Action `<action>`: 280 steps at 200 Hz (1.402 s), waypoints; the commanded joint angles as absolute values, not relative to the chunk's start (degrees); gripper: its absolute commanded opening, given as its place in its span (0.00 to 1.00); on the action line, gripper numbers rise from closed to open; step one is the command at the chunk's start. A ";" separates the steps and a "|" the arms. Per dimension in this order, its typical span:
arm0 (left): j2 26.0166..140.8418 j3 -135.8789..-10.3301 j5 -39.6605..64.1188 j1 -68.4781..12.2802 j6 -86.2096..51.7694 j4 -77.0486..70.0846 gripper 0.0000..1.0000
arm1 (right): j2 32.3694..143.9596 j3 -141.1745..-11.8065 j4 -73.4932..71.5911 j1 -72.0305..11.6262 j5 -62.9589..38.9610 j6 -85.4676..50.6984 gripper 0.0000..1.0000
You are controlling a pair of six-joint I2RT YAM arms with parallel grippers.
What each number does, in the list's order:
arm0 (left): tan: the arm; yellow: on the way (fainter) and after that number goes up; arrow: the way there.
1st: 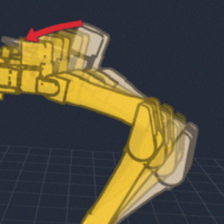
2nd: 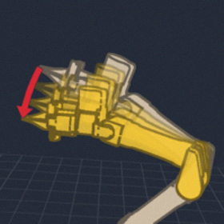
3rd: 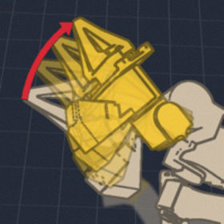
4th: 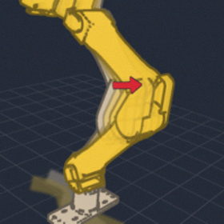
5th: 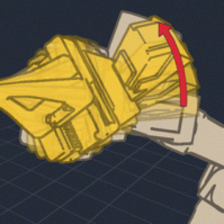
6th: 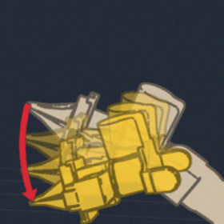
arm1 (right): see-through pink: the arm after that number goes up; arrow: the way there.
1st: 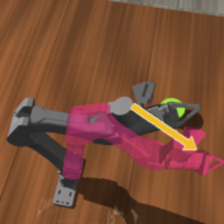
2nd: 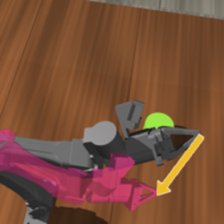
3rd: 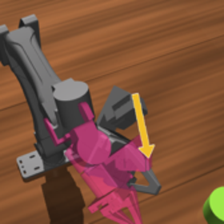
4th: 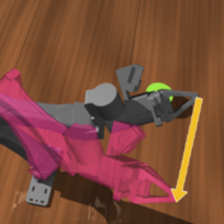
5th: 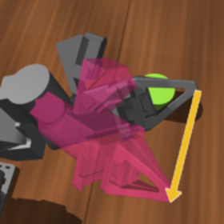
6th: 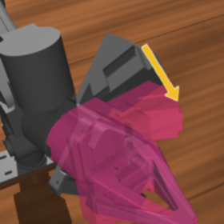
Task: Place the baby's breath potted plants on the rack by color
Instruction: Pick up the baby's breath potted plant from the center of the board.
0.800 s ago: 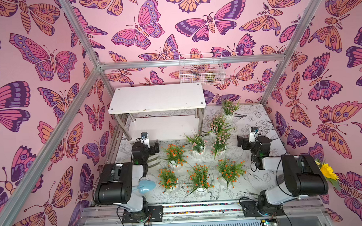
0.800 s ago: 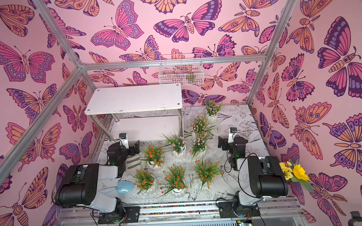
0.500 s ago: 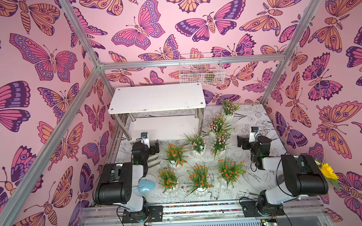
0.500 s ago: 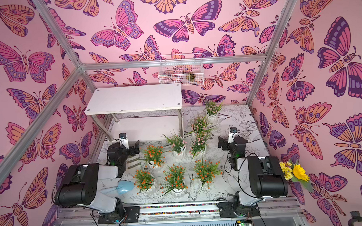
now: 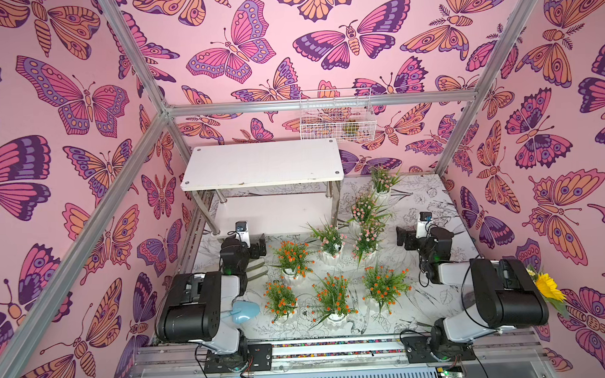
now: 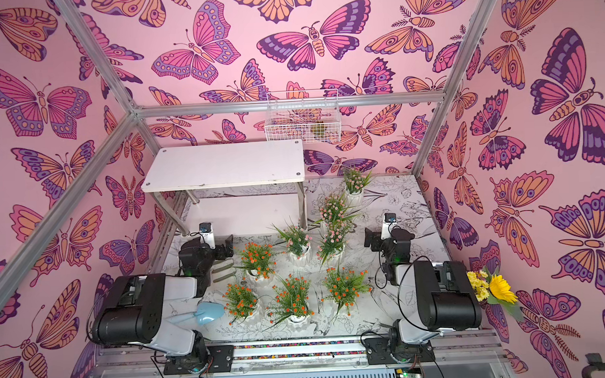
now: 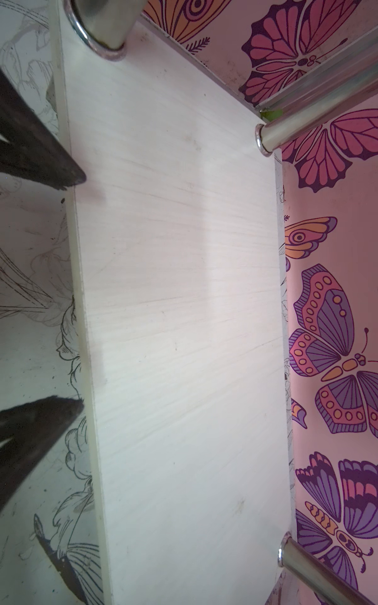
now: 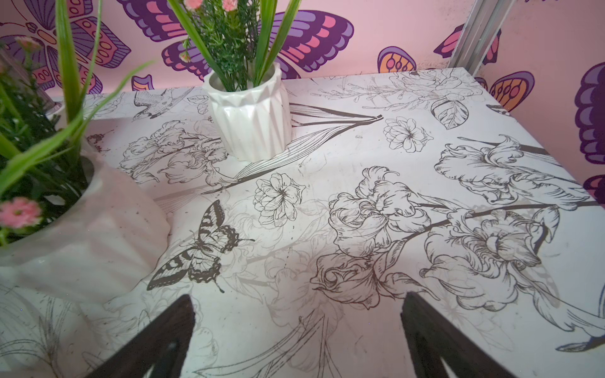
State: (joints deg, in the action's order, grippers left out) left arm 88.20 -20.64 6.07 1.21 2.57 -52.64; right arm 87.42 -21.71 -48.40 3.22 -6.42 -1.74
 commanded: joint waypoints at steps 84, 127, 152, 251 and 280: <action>79.27 -18.37 4.79 1.53 2.38 -48.78 1.00 | 84.06 -25.04 -42.10 2.72 -3.06 -3.62 0.99; 52.96 -16.58 -2.66 -1.38 -2.58 -31.27 1.00 | 73.17 -34.28 -12.34 2.32 3.98 -11.45 0.99; 40.67 -15.75 -5.02 -4.58 -3.69 -24.81 1.00 | 69.38 -41.83 6.55 2.10 5.92 -18.01 1.00; 44.20 -40.54 0.13 -17.47 -13.39 4.87 1.00 | 47.48 -52.81 50.08 -0.71 -2.39 -30.15 0.86; 47.58 -43.83 4.38 -18.91 -13.08 6.41 1.00 | 43.08 -54.19 58.90 -0.77 -2.07 -31.41 0.83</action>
